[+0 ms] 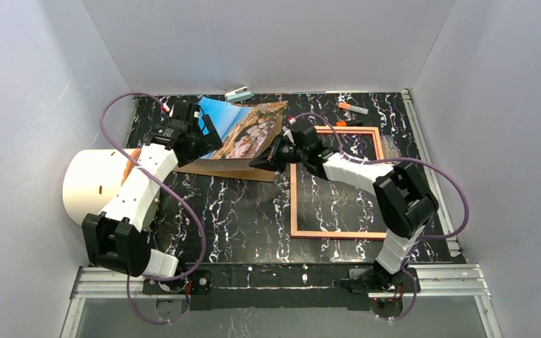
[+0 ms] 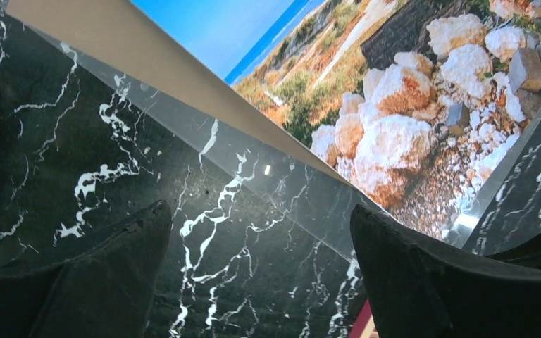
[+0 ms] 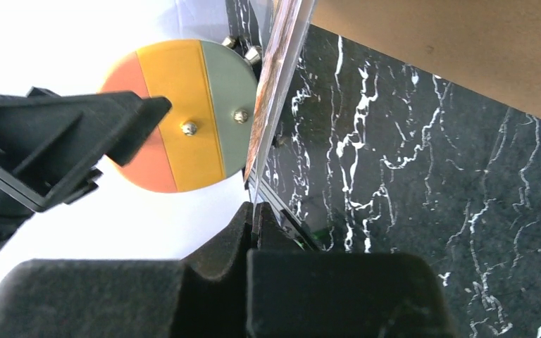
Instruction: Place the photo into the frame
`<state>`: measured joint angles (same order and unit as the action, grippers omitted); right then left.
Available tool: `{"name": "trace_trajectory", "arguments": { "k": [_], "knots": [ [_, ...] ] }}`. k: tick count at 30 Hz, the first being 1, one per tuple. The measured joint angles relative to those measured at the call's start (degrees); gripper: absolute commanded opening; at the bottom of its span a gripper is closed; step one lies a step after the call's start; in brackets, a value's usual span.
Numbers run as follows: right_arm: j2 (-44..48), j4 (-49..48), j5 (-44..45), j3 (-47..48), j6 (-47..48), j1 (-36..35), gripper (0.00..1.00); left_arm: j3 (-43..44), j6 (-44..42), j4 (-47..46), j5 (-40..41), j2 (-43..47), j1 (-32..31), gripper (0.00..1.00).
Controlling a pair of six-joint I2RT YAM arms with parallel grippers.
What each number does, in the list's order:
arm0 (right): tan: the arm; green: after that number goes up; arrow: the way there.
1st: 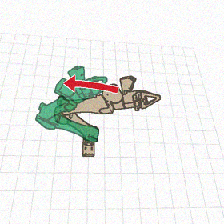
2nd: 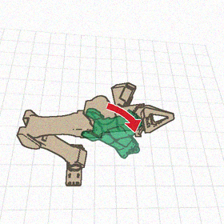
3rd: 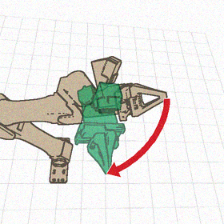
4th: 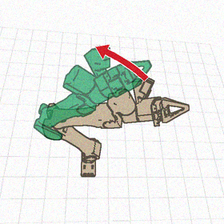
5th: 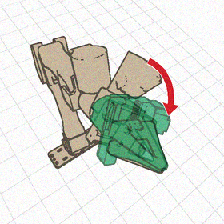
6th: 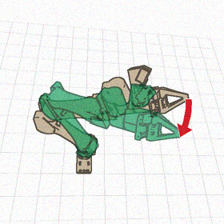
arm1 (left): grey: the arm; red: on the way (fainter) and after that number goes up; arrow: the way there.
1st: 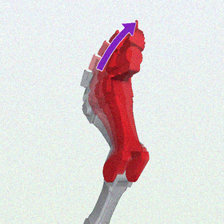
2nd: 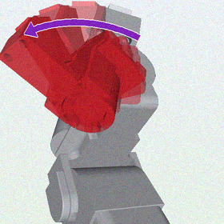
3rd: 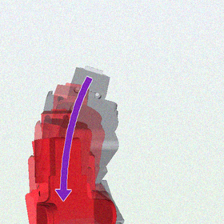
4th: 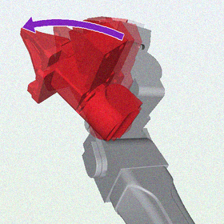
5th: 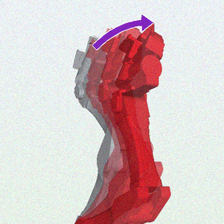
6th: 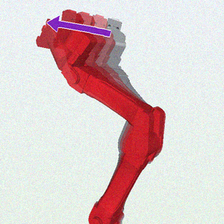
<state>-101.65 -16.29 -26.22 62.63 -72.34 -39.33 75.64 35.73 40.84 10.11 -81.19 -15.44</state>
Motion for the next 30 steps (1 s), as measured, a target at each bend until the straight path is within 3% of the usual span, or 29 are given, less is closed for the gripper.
{"name": "trace_trajectory", "arguments": {
  "k": [6,17,22,30],
  "knots": [
    [2.2,15.6,2.6,7.8,1.5,0.2,0.01,0.3,3.2,2.4,-0.4,2.7,0.1,0.98],
    [10.7,32.6,5.9,9.4,5.1,2.8,0.01,1.0,8.2,4.2,-4.7,5.6,0.1,0.98],
    [17.0,36.4,6.4,7.8,6.7,5.1,0.01,0.6,10.6,4.1,-7.6,8.0,0.1,0.98],
    [30.4,34.9,2.8,-4.6,11.0,10.1,0.01,-7.8,13.6,2.3,-13.8,12.7,0.1,0.98]
  ]
}}
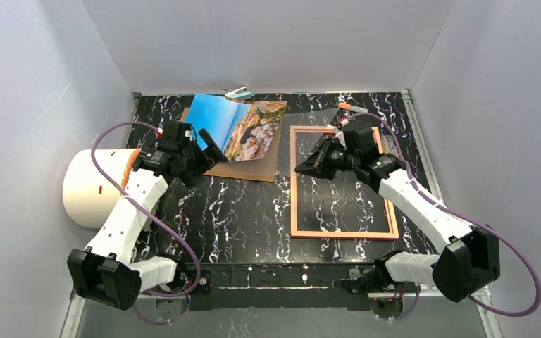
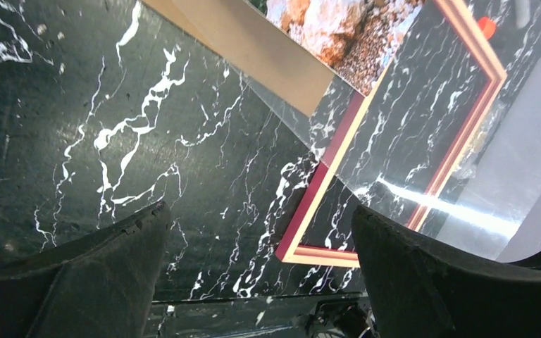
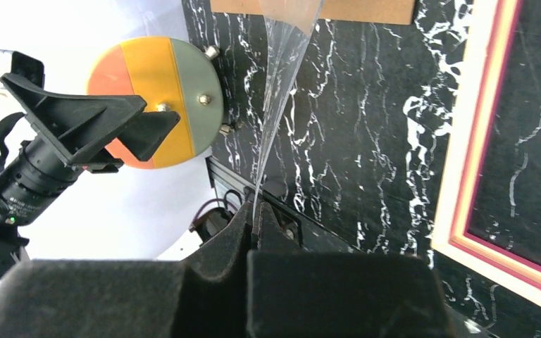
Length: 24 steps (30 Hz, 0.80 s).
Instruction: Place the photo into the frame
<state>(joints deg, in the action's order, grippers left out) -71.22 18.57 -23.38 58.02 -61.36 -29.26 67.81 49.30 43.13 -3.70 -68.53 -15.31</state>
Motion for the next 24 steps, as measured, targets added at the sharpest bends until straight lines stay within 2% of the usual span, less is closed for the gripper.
{"name": "trace_trajectory", "arguments": {
  "k": [4,9,15,18,24],
  "knots": [
    [1.9,-1.0,-2.7,-4.7,2.1,2.6,0.01,-5.4,1.3,-1.3,-3.0,1.4,0.0,0.99],
    [2.0,-0.5,-5.0,-5.7,4.1,5.4,0.01,-9.5,2.8,-2.2,-4.3,3.3,0.0,0.99],
    [2.1,11.7,-3.8,2.0,8.5,8.2,0.01,-11.5,5.7,-4.0,-5.3,4.8,0.0,0.98],
    [3.0,15.2,-3.1,5.7,9.5,9.0,0.01,-14.7,10.9,-7.1,-7.0,6.3,-0.1,0.98],
    [7.1,19.1,-2.3,5.8,6.6,9.3,0.01,-25.5,25.9,-16.2,-9.3,10.2,-3.8,0.98]
  ]
}}
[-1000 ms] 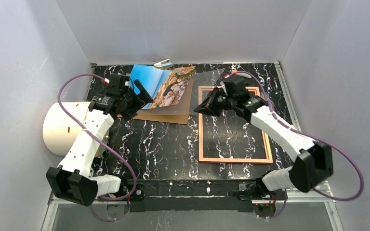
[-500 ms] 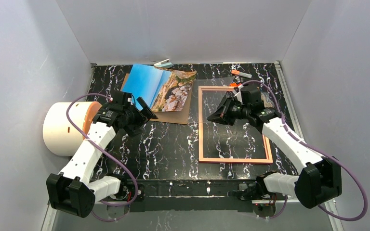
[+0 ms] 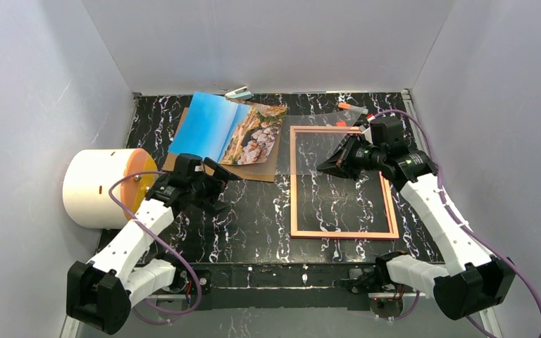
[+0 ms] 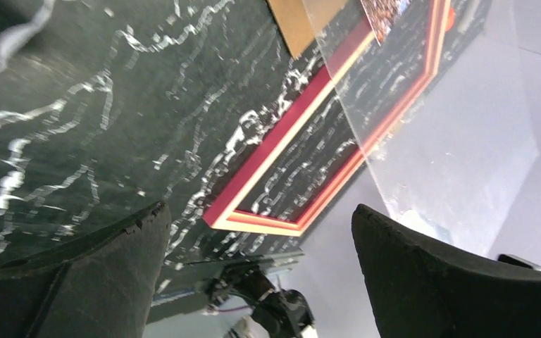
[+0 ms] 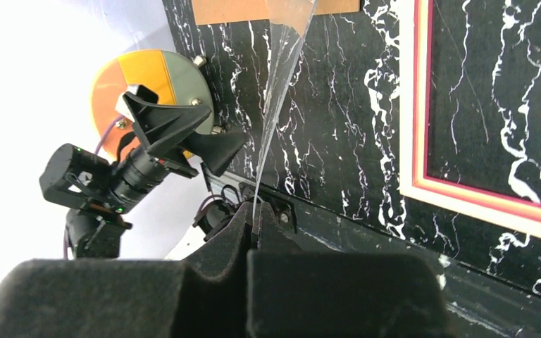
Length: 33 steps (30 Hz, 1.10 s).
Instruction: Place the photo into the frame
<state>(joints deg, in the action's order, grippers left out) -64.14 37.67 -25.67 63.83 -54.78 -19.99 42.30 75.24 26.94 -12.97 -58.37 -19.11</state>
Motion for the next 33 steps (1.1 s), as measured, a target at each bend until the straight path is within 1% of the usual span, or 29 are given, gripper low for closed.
{"name": "trace_trajectory", "arguments": {
  "k": [7,14,19,20,22,25,31,33],
  "knots": [
    [3.7,1.7,1.4,-1.2,-5.9,0.0,0.01,-2.5,13.9,-11.7,2.9,-1.9,-10.0,0.98],
    [5.9,1.6,2.0,-1.9,-11.2,0.0,0.01,-7.5,26.2,-25.4,11.3,-6.5,-18.4,0.98],
    [7.7,1.2,2.1,-2.3,-14.1,0.0,0.01,-8.0,34.0,-33.7,18.2,-11.0,-23.0,0.95],
    [8.1,1.2,2.2,-2.5,-14.4,0.0,0.01,-8.0,35.5,-35.2,20.0,-11.5,-23.8,0.93],
    [8.5,1.3,2.2,-2.8,-15.3,0.0,0.01,-8.0,37.3,-37.3,22.4,-11.8,-24.8,0.88],
    [9.1,1.2,2.2,-3.0,-16.4,0.0,0.01,-7.7,39.6,-40.9,25.1,-12.9,-25.0,0.77],
    [10.7,1.1,2.3,-3.7,-18.6,0.0,0.01,-5.8,42.9,-48.2,25.9,-21.8,-25.8,0.45],
    [10.9,1.0,2.4,-3.7,-19.0,0.0,0.01,-5.2,43.5,-49.3,25.9,-23.8,-26.2,0.33]
  ]
}}
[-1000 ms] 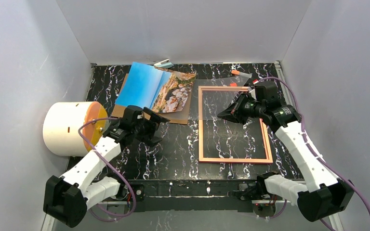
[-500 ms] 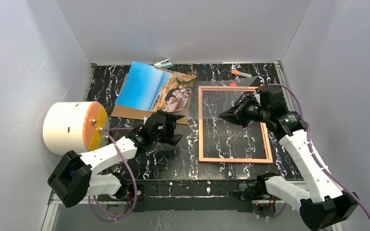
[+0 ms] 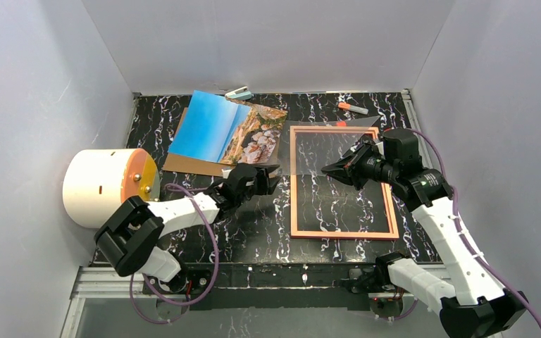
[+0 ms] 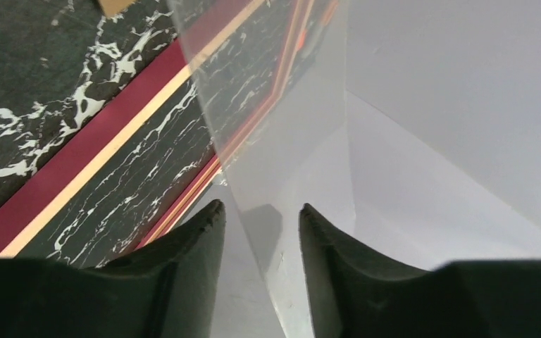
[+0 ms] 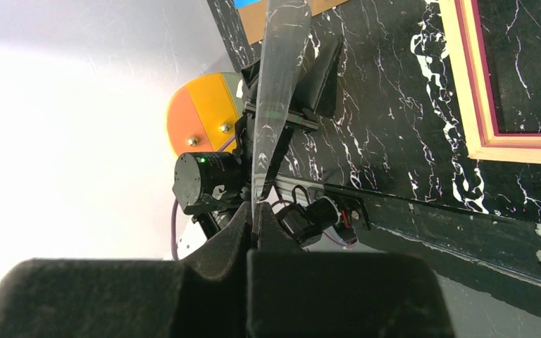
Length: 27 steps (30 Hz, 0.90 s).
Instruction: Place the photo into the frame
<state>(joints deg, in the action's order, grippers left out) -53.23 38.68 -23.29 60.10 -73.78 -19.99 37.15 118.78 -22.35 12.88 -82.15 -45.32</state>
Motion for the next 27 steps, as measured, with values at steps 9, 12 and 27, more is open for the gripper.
{"name": "trace_trajectory", "arguments": {
  "k": [9,12,27],
  "knots": [
    [2.7,0.7,2.0,0.0,-0.8,0.1,0.15,7.6,-1.2,2.9,0.2,-1.1,0.0,0.0],
    [4.6,1.8,3.4,-0.1,-0.8,0.1,0.4,8.9,-1.4,3.3,-0.2,-1.1,0.0,0.0],
    [16.0,3.3,14.4,2.0,-0.5,0.0,0.83,21.1,-2.2,3.8,-4.9,-1.1,-0.2,0.0]
  ]
}}
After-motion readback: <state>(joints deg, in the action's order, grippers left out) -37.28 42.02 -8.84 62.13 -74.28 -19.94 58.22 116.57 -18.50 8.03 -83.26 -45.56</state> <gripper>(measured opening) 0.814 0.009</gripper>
